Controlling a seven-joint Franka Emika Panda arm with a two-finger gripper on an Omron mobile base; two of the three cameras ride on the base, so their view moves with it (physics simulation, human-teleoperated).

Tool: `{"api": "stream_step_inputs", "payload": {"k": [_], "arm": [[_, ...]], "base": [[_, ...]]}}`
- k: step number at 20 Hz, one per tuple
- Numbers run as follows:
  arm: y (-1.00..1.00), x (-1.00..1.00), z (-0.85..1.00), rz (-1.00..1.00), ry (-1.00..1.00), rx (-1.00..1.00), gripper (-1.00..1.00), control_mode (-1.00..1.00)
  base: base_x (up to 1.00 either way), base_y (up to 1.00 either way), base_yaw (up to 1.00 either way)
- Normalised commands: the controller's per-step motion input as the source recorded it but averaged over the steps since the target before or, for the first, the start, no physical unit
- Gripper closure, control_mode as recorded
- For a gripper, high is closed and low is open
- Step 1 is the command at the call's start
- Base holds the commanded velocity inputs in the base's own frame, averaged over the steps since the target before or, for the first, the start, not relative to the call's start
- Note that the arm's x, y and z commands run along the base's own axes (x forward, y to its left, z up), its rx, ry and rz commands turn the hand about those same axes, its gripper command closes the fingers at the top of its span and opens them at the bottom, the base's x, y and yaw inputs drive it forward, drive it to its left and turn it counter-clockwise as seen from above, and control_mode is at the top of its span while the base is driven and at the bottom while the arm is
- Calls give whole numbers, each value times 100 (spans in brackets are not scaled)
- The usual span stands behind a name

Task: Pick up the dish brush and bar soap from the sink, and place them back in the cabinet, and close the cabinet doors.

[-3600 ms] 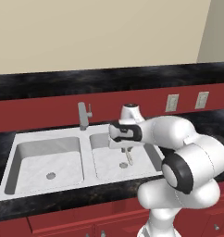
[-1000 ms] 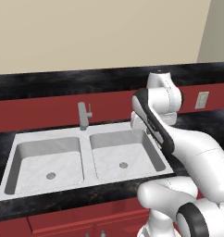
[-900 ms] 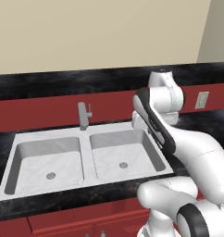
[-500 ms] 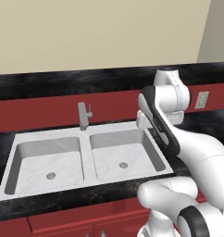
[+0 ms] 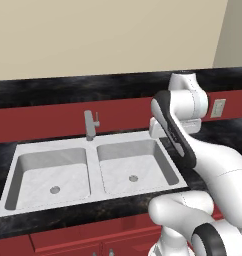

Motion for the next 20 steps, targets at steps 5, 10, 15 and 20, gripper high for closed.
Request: {"api": "stream_step_inputs", "payload": {"k": [5, 10, 15, 20], "arm": [[0, -9, 5, 0, -1, 0, 100, -100], [0, -15, 9, 0, -2, 0, 100, -100], [-1, -15, 18, 0, -2, 0, 100, -100], [-1, -9, 9, 0, -1, 0, 100, 100]], "base": [[0, 0, 0], [0, 0, 0], [0, 0, 0], [-17, -4, 0]]}}
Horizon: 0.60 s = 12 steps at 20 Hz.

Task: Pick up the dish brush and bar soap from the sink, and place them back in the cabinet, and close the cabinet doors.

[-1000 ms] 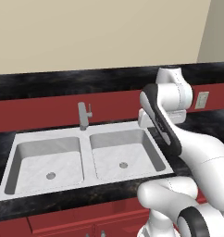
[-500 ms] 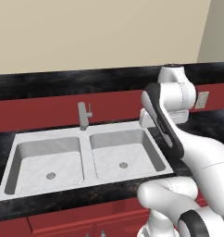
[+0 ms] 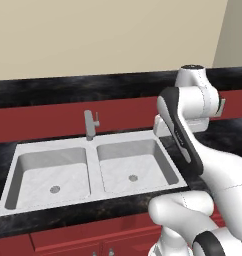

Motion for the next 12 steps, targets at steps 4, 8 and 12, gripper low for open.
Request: {"api": "stream_step_inputs", "payload": {"k": [4, 8, 12], "arm": [[0, 0, 0, 0, 0, 0, 100, 100], [0, 0, 0, 0, 0, 0, 100, 100], [0, 0, 0, 0, 0, 0, 100, 100]], "base": [[-48, -21, -7], [-51, -18, -34], [-48, -8, -56]]}}
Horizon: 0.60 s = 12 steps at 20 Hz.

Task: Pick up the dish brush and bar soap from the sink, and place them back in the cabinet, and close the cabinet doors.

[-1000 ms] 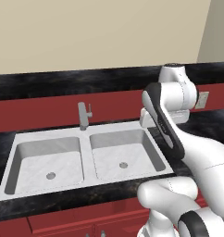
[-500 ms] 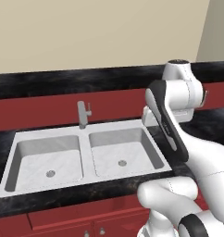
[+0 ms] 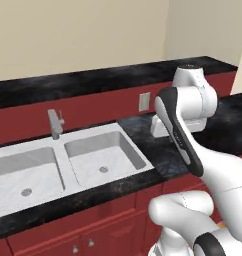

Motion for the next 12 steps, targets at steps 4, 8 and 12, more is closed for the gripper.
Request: {"api": "stream_step_inputs", "payload": {"k": [4, 8, 12], "arm": [[0, 0, 0, 0, 0, 0, 100, 100], [0, 0, 0, 0, 0, 0, 100, 100], [0, 0, 0, 0, 0, 0, 100, 100]], "base": [[-44, -9, -60], [-29, -5, -67], [-8, 0, -68]]}}
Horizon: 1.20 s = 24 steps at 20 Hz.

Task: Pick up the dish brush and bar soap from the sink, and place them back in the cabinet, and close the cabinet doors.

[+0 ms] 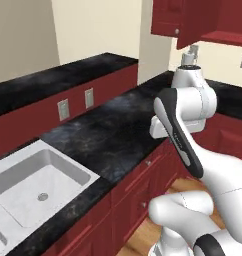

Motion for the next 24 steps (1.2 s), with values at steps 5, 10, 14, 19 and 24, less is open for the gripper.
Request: {"api": "stream_step_inputs", "payload": {"k": [5, 10, 14, 19, 24], "arm": [[0, 0, 0, 0, 0, 0, 100, 100], [0, 0, 0, 0, 0, 0, 100, 100], [0, 0, 0, 0, 0, 0, 100, 100], [0, 0, 0, 0, 0, 0, 100, 100], [0, 0, 0, 0, 0, 0, 100, 100]], "base": [[-8, 0, -66], [0, 0, -65], [2, 3, -57], [18, 18, -49], [31, 21, -30]]}}
